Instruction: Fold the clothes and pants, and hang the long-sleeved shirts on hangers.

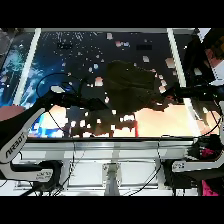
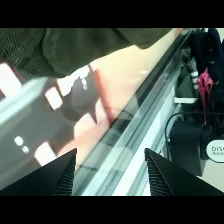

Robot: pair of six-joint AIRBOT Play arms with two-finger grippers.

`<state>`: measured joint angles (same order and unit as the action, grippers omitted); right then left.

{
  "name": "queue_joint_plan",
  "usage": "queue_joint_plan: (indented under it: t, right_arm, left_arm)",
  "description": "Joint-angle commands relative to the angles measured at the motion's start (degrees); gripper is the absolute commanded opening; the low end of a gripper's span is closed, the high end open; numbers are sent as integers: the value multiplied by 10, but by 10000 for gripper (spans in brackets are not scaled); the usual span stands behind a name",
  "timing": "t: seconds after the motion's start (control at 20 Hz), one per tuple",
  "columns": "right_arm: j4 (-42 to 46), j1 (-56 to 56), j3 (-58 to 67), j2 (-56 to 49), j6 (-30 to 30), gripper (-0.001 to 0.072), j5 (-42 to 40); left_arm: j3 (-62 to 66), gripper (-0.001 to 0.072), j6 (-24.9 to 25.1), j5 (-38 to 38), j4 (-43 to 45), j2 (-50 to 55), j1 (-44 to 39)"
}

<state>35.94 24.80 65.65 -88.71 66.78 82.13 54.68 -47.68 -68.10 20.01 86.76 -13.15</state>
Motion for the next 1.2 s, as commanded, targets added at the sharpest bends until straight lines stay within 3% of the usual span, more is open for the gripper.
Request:
queue_joint_plan:
  t: [0.0,0.15,0.3,0.6,0.75,1.15]
  right_arm:
    - [-13,4,1,-2,-6,18,6]
    - [-13,4,1,-2,-7,18,6]
    - [-20,4,1,-2,-7,18,6]
    - [-44,4,1,-2,-10,18,6]
    - [-55,4,1,-1,-10,18,6]
    - [-91,4,1,-1,-20,19,10]
  left_arm:
    - [0,505,-43,3,-8,44,-4]
    - [0,505,-60,13,-66,83,-5]
    - [0,496,-79,73,-154,102,-18]
    - [0,457,-142,120,-147,103,-62]
    - [0,350,-189,160,-101,103,-87]
    - [0,338,-235,275,-97,103,-147]
